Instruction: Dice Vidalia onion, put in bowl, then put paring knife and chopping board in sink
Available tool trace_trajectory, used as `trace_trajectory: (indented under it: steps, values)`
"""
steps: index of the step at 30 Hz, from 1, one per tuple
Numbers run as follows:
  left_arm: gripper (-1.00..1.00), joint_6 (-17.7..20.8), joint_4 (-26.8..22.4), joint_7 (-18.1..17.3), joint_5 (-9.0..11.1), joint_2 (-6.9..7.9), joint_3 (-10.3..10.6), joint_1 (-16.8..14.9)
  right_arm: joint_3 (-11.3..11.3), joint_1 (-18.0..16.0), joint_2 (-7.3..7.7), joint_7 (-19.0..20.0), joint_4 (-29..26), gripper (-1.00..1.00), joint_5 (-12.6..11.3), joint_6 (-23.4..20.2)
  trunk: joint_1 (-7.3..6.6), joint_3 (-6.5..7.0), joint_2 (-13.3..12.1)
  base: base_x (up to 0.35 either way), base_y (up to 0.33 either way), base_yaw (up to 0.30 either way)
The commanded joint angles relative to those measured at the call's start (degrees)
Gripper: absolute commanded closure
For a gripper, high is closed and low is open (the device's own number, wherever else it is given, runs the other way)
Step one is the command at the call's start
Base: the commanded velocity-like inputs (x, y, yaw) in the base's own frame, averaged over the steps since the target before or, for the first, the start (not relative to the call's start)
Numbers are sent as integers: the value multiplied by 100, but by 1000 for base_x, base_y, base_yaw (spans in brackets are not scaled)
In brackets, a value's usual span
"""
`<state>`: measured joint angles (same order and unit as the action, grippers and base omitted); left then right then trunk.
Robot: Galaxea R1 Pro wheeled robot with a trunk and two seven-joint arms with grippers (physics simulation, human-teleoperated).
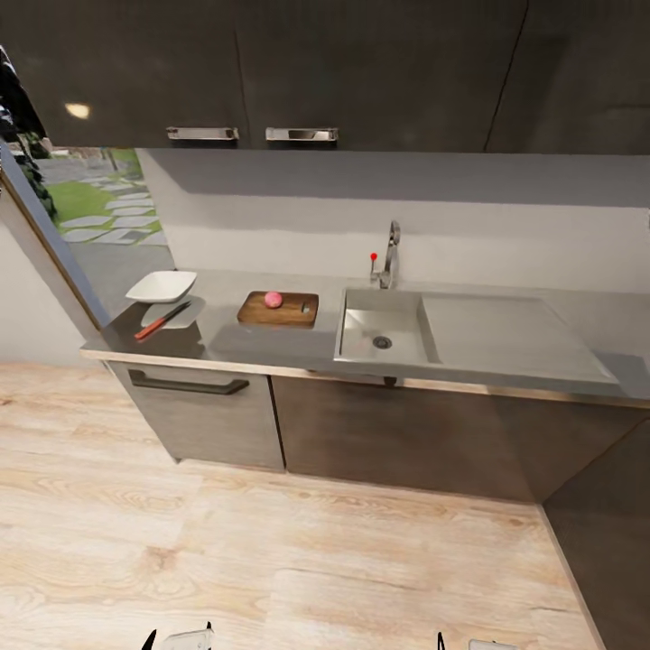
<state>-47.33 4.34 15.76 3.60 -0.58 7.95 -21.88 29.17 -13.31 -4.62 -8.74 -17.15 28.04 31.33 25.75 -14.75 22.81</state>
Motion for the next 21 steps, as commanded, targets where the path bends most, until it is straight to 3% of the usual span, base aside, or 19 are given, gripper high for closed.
trace_trajectory:
  steps: [1, 12, 21]
  values:
    - [-100, -31, 23, 15, 36, -3, 49, -10, 29, -5, -3, -31, 4, -100, 61, 14, 3, -1, 10, 0, 0, 0]
    - [-100, -31, 23, 15, 36, -3, 49, -10, 28, -5, -3, -31, 2, -100, 61, 14, 3, 99, 10, 0, 16, 0]
    - [-100, -30, 23, 13, 36, -3, 49, -11, 35, -5, -3, -31, 1, -100, 61, 14, 3, 180, 10, 0, 251, 0]
